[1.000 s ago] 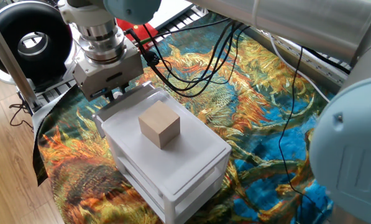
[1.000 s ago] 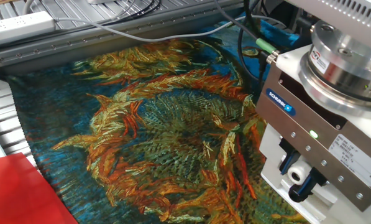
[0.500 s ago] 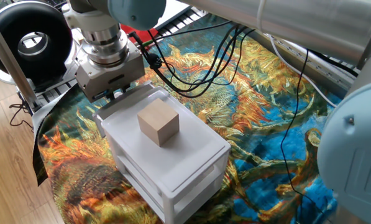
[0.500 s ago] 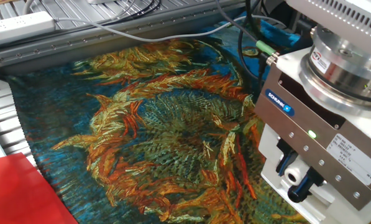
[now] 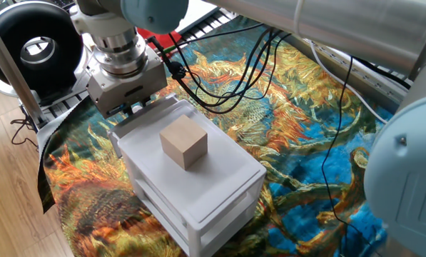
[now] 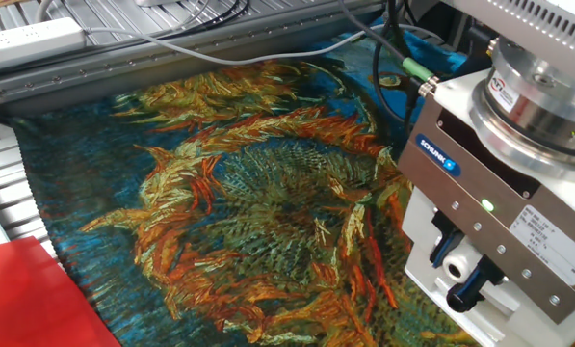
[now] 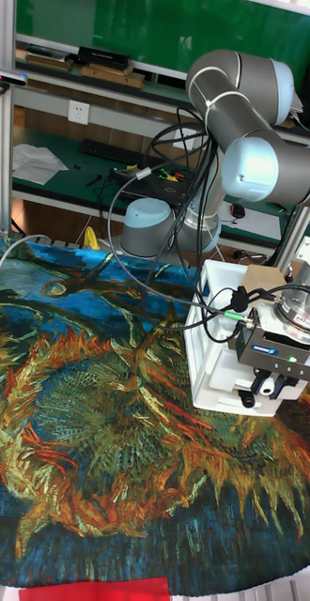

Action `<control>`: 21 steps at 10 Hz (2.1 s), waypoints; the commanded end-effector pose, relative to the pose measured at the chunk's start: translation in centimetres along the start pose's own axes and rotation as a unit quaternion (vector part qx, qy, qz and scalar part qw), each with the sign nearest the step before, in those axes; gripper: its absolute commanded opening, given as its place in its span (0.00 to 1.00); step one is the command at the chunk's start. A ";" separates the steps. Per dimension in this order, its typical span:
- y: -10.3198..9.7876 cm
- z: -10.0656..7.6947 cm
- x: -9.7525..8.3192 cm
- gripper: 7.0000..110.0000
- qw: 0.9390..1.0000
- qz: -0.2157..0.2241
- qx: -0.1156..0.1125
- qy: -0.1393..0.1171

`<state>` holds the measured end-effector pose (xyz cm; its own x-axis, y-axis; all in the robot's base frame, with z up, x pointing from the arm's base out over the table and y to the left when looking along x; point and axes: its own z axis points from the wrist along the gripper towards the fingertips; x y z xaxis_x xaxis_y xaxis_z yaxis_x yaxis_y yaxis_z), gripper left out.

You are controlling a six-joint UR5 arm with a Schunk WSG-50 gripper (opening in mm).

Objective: Grasp the handle and close the drawer

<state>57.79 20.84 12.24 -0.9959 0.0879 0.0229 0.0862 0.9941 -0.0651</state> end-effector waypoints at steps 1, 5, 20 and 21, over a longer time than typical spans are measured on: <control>0.3 -0.2 0.3 0.00 1.000 0.003 -0.005 0.008; 0.5 -0.1 2.2 0.00 0.999 -0.009 -0.022 0.046; -1.3 -0.1 5.1 0.00 0.992 -0.010 0.002 0.128; -1.2 -0.1 5.1 0.00 0.991 -0.009 0.000 0.130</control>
<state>53.04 19.95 12.60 -0.9645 0.0818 0.2512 0.0660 0.9953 -0.0707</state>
